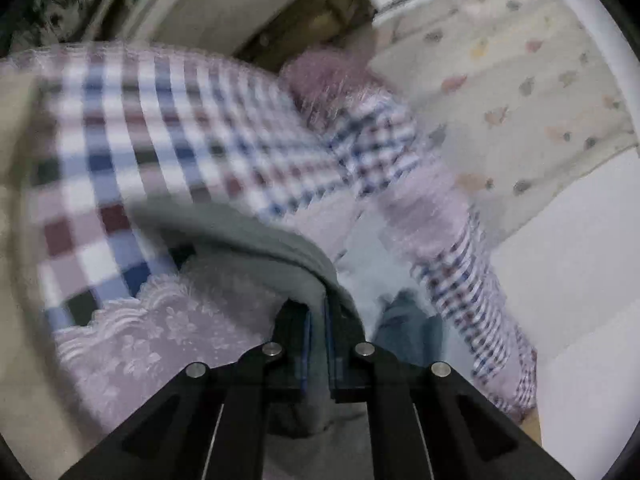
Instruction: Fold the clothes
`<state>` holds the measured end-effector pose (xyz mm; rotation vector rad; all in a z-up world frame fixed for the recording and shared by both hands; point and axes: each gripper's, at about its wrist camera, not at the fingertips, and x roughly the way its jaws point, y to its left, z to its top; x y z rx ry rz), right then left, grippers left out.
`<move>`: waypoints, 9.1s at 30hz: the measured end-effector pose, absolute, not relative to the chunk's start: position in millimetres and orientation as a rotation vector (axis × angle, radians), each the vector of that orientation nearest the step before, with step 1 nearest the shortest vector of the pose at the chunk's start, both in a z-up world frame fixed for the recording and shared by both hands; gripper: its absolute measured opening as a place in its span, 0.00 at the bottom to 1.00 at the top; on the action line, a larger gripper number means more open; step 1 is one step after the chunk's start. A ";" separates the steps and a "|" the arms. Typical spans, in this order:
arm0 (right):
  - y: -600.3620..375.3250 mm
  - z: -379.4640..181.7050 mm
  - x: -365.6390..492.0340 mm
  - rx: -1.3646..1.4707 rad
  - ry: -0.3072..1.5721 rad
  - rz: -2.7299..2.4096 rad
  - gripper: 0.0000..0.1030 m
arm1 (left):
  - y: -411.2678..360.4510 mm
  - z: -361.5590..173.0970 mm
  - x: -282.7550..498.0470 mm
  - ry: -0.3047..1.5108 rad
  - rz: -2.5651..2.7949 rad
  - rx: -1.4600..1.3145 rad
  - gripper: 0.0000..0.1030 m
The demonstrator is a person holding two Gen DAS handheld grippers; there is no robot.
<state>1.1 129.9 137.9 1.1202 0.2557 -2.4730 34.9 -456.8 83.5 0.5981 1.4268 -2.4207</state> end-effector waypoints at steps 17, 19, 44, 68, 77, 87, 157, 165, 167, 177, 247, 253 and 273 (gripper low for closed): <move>130.8 137.2 8.0 1.117 0.273 -2.483 0.62 | -472.7 91.0 -20.2 0.910 -2.479 0.991 0.78; 120.7 135.2 8.3 1.100 0.302 -2.465 0.62 | -474.5 86.7 13.3 0.770 -2.479 0.958 0.78; -332.4 27.2 -42.0 0.862 0.698 -1.868 0.34 | -516.9 27.0 11.6 1.022 -2.382 1.138 0.01; -316.0 117.2 -131.7 0.996 0.464 -2.119 0.40 | -606.5 89.5 105.5 1.072 -2.392 0.910 0.70; -284.2 126.2 -88.2 0.919 0.413 -2.086 0.42 | -584.7 80.6 94.4 0.651 -2.465 1.017 0.70; -248.0 133.7 -71.4 0.887 0.414 -2.085 0.42 | -578.5 79.2 40.5 0.672 -2.420 1.050 0.02; -45.4 101.5 -136.3 1.101 -0.013 -2.152 0.55 | -196.5 67.5 -74.9 -0.062 -3.360 1.535 0.57; 57.6 124.4 -109.6 1.020 -0.023 -2.265 0.55 | -193.5 51.7 -158.5 0.458 -3.253 1.751 0.57; 82.3 127.5 -106.5 1.003 -0.036 -2.295 0.55 | -185.8 50.1 -166.6 0.483 -3.246 1.784 0.57; 159.0 117.2 -79.6 0.964 -0.023 -2.350 0.56 | -155.9 90.8 -101.0 0.143 -3.457 1.497 0.06; 93.1 112.8 -107.8 1.026 0.638 -1.803 0.08 | -136.8 111.1 -61.8 -0.559 -3.253 1.432 0.05; 91.4 101.6 -106.1 1.093 0.685 -1.736 0.17 | -127.2 127.0 -55.3 -0.662 -3.306 1.373 0.05; 84.9 148.2 -117.3 0.854 0.755 -2.178 0.04 | -142.3 149.4 -117.0 -0.467 -3.178 1.358 0.05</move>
